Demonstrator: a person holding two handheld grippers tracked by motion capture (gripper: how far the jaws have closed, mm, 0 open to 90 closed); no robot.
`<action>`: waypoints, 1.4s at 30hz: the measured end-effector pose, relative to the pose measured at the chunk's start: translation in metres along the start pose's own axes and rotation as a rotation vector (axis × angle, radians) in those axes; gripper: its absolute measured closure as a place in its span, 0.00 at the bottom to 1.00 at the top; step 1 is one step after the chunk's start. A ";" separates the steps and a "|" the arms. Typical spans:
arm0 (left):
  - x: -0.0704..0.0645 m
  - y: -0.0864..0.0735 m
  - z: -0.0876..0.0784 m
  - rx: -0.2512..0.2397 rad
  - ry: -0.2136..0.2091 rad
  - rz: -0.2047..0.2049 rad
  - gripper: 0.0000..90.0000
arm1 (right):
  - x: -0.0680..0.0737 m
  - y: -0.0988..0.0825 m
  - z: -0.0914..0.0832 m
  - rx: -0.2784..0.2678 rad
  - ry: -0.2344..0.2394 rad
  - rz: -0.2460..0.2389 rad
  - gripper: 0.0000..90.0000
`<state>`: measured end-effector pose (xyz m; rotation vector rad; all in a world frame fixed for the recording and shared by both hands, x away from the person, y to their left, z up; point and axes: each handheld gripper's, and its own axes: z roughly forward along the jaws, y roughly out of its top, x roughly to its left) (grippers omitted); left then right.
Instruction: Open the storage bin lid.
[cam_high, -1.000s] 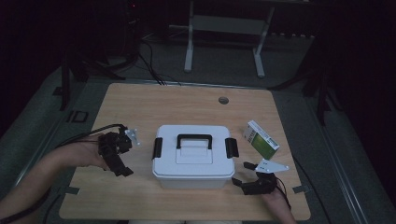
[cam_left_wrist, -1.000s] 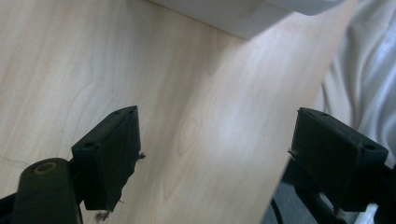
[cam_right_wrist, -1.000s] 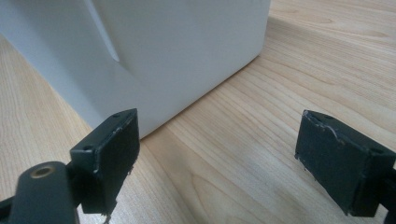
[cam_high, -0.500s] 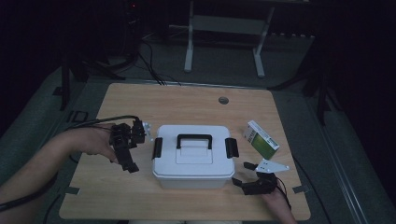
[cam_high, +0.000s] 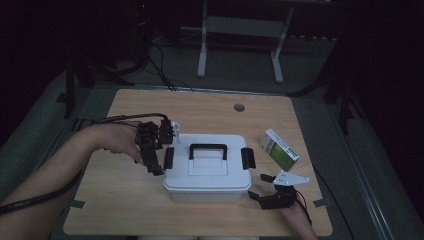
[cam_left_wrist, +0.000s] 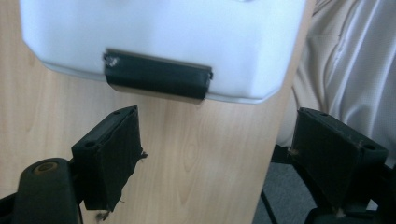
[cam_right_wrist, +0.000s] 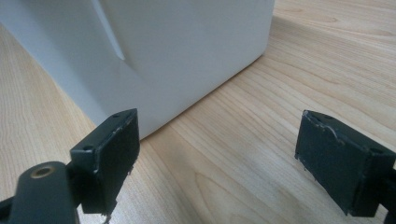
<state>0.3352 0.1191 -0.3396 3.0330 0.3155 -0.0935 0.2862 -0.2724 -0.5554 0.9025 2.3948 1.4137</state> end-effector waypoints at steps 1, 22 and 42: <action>0.000 0.002 0.000 0.003 0.001 0.002 0.18 | 0.000 0.000 0.000 0.000 0.000 0.000 0.15; 0.007 0.046 -0.004 -0.011 0.015 0.068 0.18 | 0.000 0.000 0.000 0.004 0.002 0.002 0.15; 0.016 0.089 -0.005 -0.005 -0.013 0.111 0.18 | 0.001 -0.001 -0.001 0.000 0.006 -0.004 0.15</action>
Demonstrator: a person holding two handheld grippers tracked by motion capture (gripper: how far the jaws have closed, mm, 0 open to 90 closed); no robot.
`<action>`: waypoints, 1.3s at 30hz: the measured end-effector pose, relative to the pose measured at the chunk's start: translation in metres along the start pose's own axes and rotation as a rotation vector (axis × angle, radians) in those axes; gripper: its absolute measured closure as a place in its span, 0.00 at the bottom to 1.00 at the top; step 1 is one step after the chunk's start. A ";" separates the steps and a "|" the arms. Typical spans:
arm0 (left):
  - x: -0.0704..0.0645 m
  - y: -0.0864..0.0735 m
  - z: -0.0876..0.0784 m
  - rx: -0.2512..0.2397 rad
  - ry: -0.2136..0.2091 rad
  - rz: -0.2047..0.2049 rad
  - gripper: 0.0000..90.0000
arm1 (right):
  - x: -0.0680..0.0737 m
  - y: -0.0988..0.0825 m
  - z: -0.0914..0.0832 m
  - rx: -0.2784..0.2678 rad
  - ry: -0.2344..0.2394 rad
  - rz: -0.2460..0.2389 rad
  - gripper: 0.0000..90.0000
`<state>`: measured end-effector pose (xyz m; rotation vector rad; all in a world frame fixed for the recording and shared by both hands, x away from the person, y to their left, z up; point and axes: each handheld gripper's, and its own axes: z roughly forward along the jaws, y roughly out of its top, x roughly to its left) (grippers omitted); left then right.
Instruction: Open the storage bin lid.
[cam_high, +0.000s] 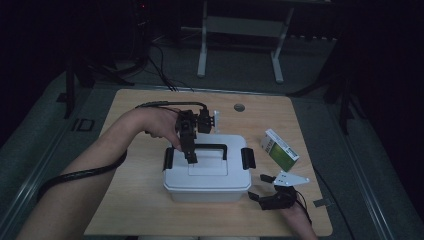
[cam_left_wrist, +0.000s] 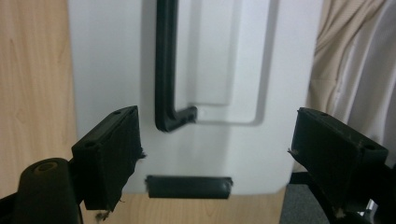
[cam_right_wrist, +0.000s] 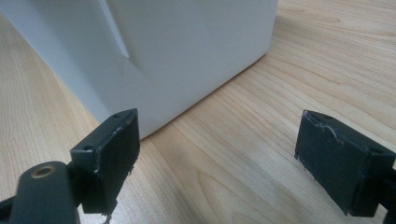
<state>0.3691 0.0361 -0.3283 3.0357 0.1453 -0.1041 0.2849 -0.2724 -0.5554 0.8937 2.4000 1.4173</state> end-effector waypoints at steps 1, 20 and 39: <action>0.000 0.002 0.001 0.002 0.007 0.004 0.18 | 0.000 0.000 0.000 0.000 0.000 0.000 0.15; 0.009 0.033 0.016 0.012 0.042 0.047 0.27 | -0.001 -0.001 -0.001 -0.005 0.011 0.005 0.15; 0.018 0.038 0.031 0.049 0.056 0.089 0.75 | -0.001 -0.001 -0.001 -0.004 0.017 0.006 0.15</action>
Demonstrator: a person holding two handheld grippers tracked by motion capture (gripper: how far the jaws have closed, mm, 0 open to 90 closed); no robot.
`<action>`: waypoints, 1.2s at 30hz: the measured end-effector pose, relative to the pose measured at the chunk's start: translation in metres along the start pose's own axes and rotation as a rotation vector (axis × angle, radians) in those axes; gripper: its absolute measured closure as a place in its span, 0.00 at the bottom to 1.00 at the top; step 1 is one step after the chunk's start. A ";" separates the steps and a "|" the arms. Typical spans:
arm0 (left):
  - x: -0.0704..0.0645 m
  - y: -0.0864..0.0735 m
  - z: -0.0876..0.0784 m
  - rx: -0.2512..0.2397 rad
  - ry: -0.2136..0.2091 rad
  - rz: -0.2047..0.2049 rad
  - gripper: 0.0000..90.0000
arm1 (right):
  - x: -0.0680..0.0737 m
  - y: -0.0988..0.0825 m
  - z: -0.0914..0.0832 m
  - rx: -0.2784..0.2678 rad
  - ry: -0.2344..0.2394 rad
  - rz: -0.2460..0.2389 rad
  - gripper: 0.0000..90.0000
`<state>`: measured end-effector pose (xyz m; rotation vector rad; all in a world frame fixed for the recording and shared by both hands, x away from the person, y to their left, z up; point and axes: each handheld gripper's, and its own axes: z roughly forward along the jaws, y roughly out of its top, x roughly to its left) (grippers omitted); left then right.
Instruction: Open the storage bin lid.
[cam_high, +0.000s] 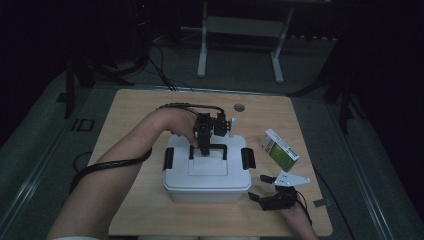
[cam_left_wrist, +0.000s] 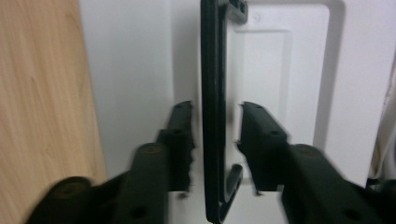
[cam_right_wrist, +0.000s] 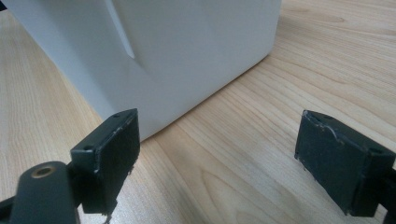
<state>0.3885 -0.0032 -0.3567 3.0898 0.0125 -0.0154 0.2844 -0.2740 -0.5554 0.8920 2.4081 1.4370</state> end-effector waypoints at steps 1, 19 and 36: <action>-0.001 0.001 0.000 0.001 0.007 0.004 0.74 | 0.000 0.000 0.000 0.001 0.000 0.000 0.15; -0.004 0.005 0.005 0.011 -0.059 0.023 0.92 | 0.001 0.000 0.000 0.004 0.004 0.002 0.15; -0.008 -0.001 -0.017 -0.001 -0.028 0.028 0.93 | 0.001 0.000 0.000 0.004 0.005 0.008 0.15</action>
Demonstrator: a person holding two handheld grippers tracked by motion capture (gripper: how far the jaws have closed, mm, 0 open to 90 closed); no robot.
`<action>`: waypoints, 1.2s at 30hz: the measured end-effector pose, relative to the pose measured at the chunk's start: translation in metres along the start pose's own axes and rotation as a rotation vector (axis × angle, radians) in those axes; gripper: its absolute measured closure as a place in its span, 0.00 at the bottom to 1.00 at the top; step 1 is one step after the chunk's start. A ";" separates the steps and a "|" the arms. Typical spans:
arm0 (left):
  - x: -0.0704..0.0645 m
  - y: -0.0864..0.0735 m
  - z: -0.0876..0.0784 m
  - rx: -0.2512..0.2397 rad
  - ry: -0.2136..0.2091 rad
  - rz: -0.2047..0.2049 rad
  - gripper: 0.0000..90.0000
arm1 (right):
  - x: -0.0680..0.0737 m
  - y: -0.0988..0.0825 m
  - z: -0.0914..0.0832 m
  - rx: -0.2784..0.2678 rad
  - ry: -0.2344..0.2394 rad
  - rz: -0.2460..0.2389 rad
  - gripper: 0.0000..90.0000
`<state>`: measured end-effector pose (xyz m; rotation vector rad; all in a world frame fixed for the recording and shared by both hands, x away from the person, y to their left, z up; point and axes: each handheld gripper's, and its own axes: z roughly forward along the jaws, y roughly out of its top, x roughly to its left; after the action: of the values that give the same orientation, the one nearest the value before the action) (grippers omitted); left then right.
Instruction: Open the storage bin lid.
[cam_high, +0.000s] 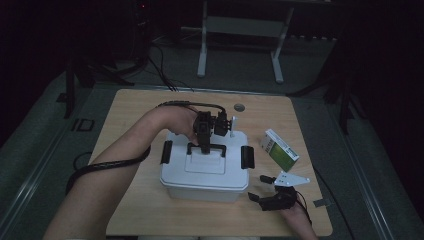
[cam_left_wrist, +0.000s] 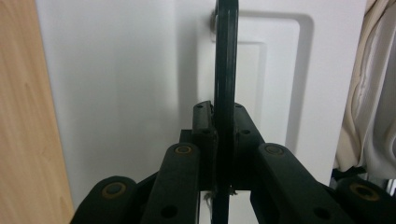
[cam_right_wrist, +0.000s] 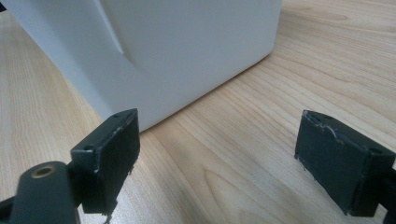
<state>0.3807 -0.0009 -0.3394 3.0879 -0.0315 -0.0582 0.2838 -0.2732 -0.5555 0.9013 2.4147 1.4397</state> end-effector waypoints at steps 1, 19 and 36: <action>-0.001 0.000 -0.003 -0.003 0.002 0.000 0.93 | 0.000 0.000 0.000 0.000 -0.001 -0.001 0.15; -0.009 -0.031 -0.039 -0.049 0.053 -0.047 0.93 | 0.000 0.000 0.000 0.002 -0.002 -0.001 0.15; -0.019 -0.100 -0.050 -0.063 0.077 -0.163 0.93 | 0.001 0.000 0.002 0.015 -0.008 0.001 0.15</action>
<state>0.3656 0.1020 -0.2944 3.0192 0.2214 0.0519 0.2840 -0.2713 -0.5558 0.9097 2.4224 1.4174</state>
